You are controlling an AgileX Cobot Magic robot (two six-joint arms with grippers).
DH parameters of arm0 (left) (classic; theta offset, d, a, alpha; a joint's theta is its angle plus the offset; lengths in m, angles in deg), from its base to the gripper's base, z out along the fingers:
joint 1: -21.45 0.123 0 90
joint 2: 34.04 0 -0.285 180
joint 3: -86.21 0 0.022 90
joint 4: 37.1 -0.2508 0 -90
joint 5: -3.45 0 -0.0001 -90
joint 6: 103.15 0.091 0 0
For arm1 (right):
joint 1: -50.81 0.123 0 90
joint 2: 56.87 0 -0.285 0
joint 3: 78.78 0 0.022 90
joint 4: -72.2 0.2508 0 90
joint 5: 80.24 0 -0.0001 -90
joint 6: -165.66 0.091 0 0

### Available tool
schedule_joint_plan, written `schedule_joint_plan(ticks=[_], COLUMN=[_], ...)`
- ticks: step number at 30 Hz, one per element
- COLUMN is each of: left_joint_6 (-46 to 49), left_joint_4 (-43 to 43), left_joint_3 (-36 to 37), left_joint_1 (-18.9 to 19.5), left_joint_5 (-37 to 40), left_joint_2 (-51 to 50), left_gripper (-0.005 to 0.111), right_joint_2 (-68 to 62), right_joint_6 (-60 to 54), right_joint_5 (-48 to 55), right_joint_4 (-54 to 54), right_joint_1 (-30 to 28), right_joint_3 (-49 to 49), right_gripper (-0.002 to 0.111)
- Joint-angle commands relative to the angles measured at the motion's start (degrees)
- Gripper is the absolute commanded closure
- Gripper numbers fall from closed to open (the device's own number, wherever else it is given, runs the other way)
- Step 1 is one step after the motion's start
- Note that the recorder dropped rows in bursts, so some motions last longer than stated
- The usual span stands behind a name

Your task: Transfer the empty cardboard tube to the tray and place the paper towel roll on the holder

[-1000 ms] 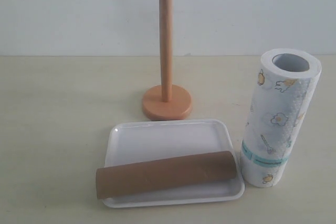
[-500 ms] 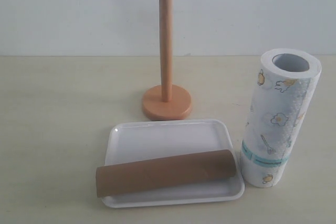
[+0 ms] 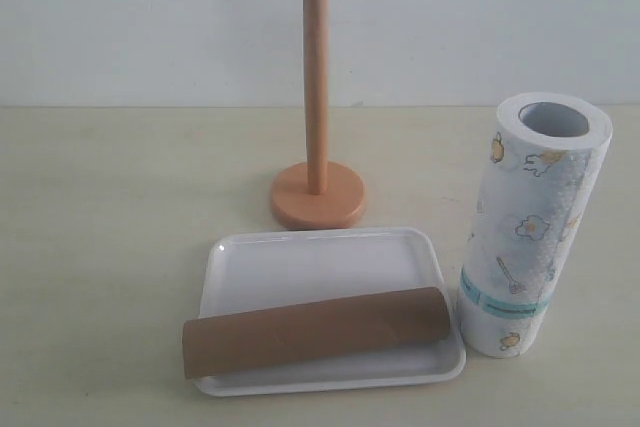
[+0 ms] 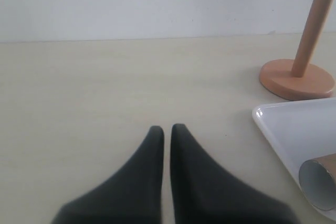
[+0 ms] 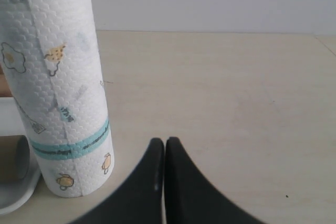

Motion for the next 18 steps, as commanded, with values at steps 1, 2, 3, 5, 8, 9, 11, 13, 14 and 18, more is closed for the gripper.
schedule_joint_plan(ticks=[1, 2, 3, 5, 8, 9, 11, 13, 14, 18], left_joint_6=[-0.64, -0.64, -0.64, -0.64, -0.64, -0.64, -0.64, -0.64, -0.64, -0.64], left_joint_4=[-0.06, -0.06, -0.06, -0.06, -0.06, -0.06, -0.06, -0.06, -0.06, -0.06], left_joint_3=[0.18, 0.18, 0.18, 0.18, 0.18, 0.18, 0.18, 0.18, 0.18, 0.18], left_joint_1=[0.15, 0.15, 0.15, 0.15, 0.15, 0.15, 0.15, 0.15, 0.15, 0.15], left_joint_5=[-0.03, -0.03, -0.03, -0.03, -0.03, -0.03, -0.03, -0.03, -0.03, -0.03], left_joint_2=[0.20, 0.20, 0.20, 0.20, 0.20, 0.20, 0.20, 0.20, 0.20, 0.20], left_gripper=[0.103, 0.103, 0.103, 0.103, 0.103, 0.103, 0.103, 0.103, 0.103, 0.103], right_joint_2=[0.29, 0.29, 0.29, 0.29, 0.29, 0.29, 0.29, -0.97, -2.54, -15.75], right_joint_6=[0.00, 0.00, 0.00, 0.00, 3.04, 4.23, 2.60, 2.60, 2.60, 0.84], right_joint_5=[-0.51, -0.51, -0.89, -3.04, -10.15, -15.69, -27.66, -28.13, -26.58, -24.83], right_joint_4=[-0.17, -0.17, -0.17, -0.17, 1.47, 1.80, 1.52, 1.44, 1.44, 1.22], right_joint_1=[-0.15, -0.15, -0.15, -0.15, -0.15, -0.15, -0.15, -0.15, -0.15, 0.87], right_joint_3=[0.02, 0.02, 0.02, 0.02, 0.02, 0.02, 0.02, 0.02, 0.02, 0.02], right_gripper=[0.108, 0.108, 0.108, 0.108, 0.108, 0.108, 0.108, 0.108, 0.108, 0.108])
